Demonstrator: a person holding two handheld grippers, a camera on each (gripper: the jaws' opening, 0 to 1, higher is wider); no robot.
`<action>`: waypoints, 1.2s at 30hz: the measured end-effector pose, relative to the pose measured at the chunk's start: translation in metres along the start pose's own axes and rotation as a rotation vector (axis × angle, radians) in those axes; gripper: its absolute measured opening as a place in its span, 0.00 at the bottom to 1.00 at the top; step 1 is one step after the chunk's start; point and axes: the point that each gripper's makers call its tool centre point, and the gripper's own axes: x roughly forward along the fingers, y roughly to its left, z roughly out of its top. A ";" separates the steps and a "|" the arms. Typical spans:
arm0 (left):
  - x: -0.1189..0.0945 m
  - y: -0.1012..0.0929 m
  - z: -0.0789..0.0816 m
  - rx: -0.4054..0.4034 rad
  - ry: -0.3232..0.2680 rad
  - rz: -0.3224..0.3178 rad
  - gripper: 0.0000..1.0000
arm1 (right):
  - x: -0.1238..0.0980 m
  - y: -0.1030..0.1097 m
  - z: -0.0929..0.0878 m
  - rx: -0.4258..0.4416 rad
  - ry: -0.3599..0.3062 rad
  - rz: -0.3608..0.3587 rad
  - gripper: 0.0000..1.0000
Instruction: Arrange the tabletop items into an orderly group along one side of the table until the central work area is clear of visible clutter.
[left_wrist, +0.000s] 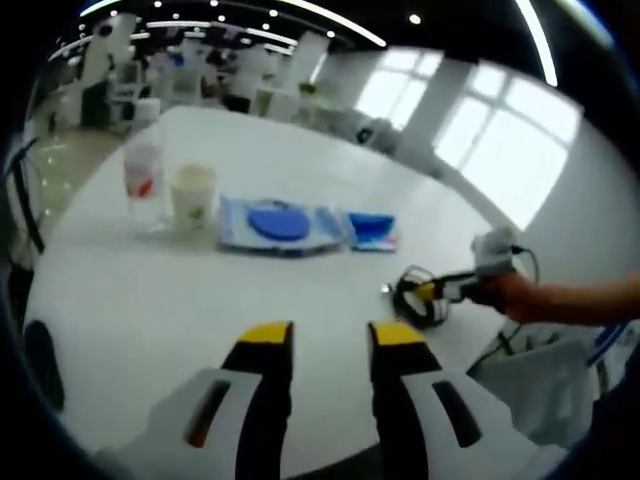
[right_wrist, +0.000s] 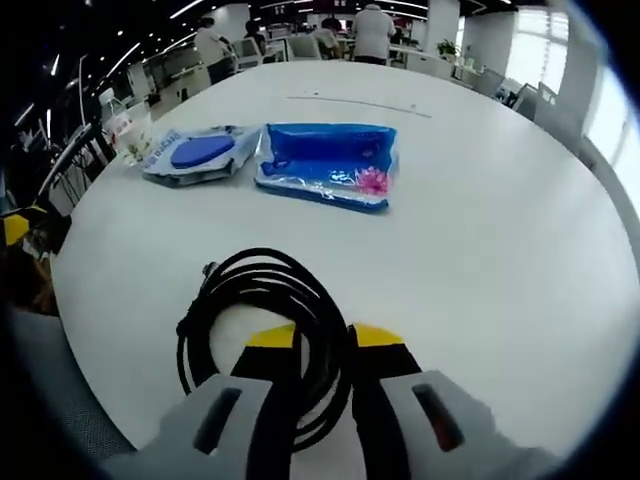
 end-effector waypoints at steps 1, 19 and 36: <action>0.000 0.001 -0.001 -0.004 0.002 0.000 0.27 | 0.000 0.000 -0.001 0.006 0.003 -0.004 0.10; 0.001 0.003 0.000 -0.031 -0.008 -0.007 0.21 | -0.018 0.029 0.033 -0.096 -0.128 0.015 0.05; 0.004 -0.015 0.003 0.087 -0.004 -0.054 0.30 | -0.001 0.074 0.066 -0.137 -0.137 0.072 0.05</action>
